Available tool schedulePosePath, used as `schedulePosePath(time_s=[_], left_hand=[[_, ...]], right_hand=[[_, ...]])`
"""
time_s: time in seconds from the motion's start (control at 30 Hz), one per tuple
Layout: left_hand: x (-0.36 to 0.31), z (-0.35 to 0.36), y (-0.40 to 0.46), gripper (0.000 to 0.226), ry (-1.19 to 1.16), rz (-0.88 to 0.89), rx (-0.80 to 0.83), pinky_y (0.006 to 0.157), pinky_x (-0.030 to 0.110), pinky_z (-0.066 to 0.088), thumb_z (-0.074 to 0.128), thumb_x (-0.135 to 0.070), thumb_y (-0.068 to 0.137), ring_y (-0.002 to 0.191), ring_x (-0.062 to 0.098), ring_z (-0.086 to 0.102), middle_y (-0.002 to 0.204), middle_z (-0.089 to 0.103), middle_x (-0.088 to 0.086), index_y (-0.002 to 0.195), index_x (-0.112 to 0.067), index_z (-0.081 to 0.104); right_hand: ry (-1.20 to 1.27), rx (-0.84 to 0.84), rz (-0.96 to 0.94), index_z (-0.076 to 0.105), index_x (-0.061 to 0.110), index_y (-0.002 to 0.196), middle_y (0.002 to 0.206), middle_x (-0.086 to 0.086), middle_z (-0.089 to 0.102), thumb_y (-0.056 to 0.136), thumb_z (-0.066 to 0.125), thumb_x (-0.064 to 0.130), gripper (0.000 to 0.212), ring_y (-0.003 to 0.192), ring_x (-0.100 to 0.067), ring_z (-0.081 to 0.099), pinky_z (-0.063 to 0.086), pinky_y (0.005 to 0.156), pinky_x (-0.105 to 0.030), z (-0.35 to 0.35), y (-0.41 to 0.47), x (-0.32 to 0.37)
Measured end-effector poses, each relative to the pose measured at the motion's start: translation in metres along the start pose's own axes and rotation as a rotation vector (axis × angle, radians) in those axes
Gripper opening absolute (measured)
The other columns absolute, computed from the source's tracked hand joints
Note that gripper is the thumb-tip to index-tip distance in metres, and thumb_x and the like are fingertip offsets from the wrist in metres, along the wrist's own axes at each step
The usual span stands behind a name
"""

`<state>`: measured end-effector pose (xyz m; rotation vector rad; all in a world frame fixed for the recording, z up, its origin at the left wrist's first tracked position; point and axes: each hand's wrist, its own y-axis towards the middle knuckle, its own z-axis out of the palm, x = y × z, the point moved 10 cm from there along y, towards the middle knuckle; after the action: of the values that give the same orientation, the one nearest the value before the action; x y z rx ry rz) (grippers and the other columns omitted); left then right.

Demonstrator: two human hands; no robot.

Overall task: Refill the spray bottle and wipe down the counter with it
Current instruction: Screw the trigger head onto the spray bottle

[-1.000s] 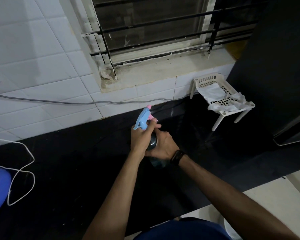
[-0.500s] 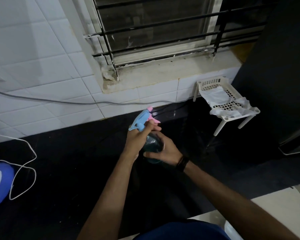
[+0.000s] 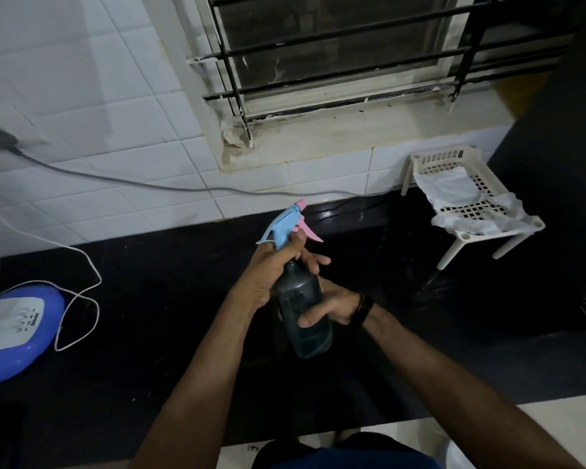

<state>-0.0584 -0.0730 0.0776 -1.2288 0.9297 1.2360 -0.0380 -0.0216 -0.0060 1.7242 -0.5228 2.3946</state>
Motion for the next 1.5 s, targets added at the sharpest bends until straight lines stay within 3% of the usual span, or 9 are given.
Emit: schedulePosePath(time_s=[0.1,0.3,0.43,0.53,0.63,0.7,0.9,1.27,1.5], left_hand=[[0.008,-0.022,0.005,0.042,-0.001,0.009,-0.2,0.085,0.042,0.058,0.057,-0.034,0.099,0.09,0.034,0.075,0.062,0.064,0.009,0.13,-0.005,0.053],[0.006,-0.04,-0.003,0.012,0.031,0.096,-0.42,0.093,0.044,0.058,0.063,-0.032,0.097,0.086,0.028,0.076,0.066,0.069,0.011,0.092,-0.02,0.066],[0.002,-0.037,-0.005,0.024,0.103,0.107,-0.313,0.078,0.024,0.056,0.062,-0.031,0.097,0.07,0.014,0.073,0.059,0.068,0.0,0.115,-0.017,0.07],[0.003,-0.036,-0.01,0.037,0.153,0.102,-0.24,0.083,0.026,0.056,0.059,-0.029,0.099,0.074,0.014,0.072,0.065,0.069,0.003,0.078,-0.055,0.074],[0.015,-0.044,-0.017,0.017,0.135,0.067,-0.231,0.081,0.022,0.054,0.065,-0.037,0.095,0.088,0.012,0.073,0.085,0.075,0.007,0.092,-0.026,0.077],[0.038,-0.051,-0.023,0.042,0.112,0.005,-0.173,0.08,0.02,0.053,0.07,-0.045,0.089,0.096,0.01,0.071,0.103,0.074,0.006,0.113,-0.01,0.068],[0.084,-0.065,-0.046,0.033,-0.045,-0.08,-0.142,0.094,0.029,0.052,0.07,-0.04,0.09,0.113,0.017,0.068,0.118,0.072,0.005,0.117,-0.021,0.066],[0.11,-0.09,-0.063,0.032,-0.187,-0.086,-0.07,0.098,0.037,0.053,0.076,-0.02,0.085,0.114,0.022,0.069,0.117,0.074,0.007,0.116,-0.012,0.073],[0.153,-0.101,-0.075,0.035,-0.337,-0.195,-0.003,0.104,0.04,0.05,0.077,-0.018,0.078,0.123,0.027,0.063,0.124,0.067,0.011,0.111,-0.006,0.076]], right_hand=[[0.01,-0.095,-0.04,0.05,0.0,0.13,0.119,-0.013,0.063,0.064,0.081,0.008,0.073,0.111,-0.026,0.061,0.047,0.101,-0.044,-0.002,-0.001,0.004],[-0.444,-0.736,-0.14,0.023,0.037,0.137,0.124,0.01,0.058,0.051,0.092,0.036,0.111,0.106,-0.007,0.064,0.057,0.089,-0.032,-0.019,-0.017,0.016],[-0.367,-0.628,-0.182,0.025,0.024,0.136,0.125,0.003,0.054,0.052,0.087,0.01,0.106,0.11,-0.012,0.062,0.057,0.089,-0.037,-0.016,-0.011,0.012],[-0.309,-0.539,-0.183,0.026,0.013,0.138,0.134,-0.004,0.046,0.052,0.086,0.001,0.106,0.124,-0.014,0.054,0.053,0.098,-0.038,-0.008,-0.003,0.005],[-0.309,-0.549,-0.185,0.015,0.019,0.147,0.146,0.0,0.038,0.055,0.087,0.001,0.118,0.131,-0.014,0.049,0.049,0.104,-0.04,-0.002,0.0,0.001],[-0.268,-0.6,-0.181,0.006,0.021,0.15,0.143,-0.001,0.043,0.057,0.084,-0.006,0.124,0.127,-0.013,0.055,0.051,0.101,-0.038,0.001,0.0,-0.005],[-0.268,-0.727,-0.16,-0.009,0.031,0.154,0.12,-0.016,0.064,0.056,0.081,0.003,0.136,0.103,-0.026,0.07,0.056,0.091,-0.05,0.006,0.001,-0.011],[-0.372,-0.946,-0.271,0.032,0.034,0.148,0.119,0.008,0.064,0.065,0.08,0.009,0.099,0.108,-0.016,0.065,0.054,0.094,-0.035,0.035,-0.003,-0.011],[-0.446,-1.022,-0.149,0.032,0.03,0.132,0.097,-0.001,0.063,0.06,0.081,0.016,0.089,0.091,-0.018,0.066,0.057,0.082,-0.046,0.036,0.003,-0.049]])
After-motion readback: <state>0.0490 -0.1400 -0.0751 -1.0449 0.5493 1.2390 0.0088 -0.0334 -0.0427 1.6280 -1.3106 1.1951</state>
